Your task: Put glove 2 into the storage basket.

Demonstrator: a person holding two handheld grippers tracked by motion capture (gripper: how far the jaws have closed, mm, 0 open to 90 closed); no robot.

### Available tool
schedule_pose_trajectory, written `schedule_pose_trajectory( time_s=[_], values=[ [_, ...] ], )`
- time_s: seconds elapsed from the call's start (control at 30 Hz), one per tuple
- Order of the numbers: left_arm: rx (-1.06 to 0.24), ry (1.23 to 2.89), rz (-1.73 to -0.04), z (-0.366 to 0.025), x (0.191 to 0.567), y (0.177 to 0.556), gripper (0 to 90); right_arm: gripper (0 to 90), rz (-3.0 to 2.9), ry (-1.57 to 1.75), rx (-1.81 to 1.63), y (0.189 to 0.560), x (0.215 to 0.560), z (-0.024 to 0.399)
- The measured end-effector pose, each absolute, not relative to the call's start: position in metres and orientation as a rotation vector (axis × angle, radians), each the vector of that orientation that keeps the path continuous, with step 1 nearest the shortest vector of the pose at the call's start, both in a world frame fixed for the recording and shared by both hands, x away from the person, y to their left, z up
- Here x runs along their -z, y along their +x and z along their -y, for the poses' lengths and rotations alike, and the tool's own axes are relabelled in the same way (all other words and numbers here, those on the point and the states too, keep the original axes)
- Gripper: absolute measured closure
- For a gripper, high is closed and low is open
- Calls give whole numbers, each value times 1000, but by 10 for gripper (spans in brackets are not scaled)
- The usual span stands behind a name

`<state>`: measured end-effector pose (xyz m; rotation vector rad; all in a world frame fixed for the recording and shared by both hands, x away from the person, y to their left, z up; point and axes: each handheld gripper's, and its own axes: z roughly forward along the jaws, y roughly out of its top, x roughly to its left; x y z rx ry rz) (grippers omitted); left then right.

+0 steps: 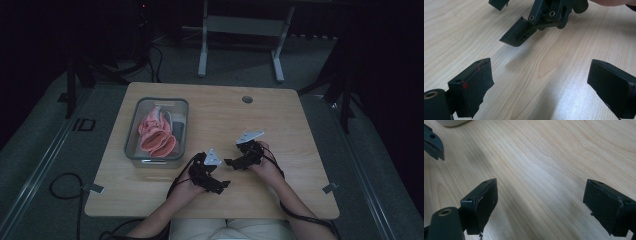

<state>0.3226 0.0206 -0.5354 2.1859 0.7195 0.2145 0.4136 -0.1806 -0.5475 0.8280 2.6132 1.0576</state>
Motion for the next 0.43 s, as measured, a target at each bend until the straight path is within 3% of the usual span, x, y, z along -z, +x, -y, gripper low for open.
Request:
schedule_pose_trajectory(
  time_s=[0.43],
  values=[
    [-215, 2192, -722, -21, 541, 321, 57, 123, -2577, 770, -1075, 412, 551, 183]
  ],
)
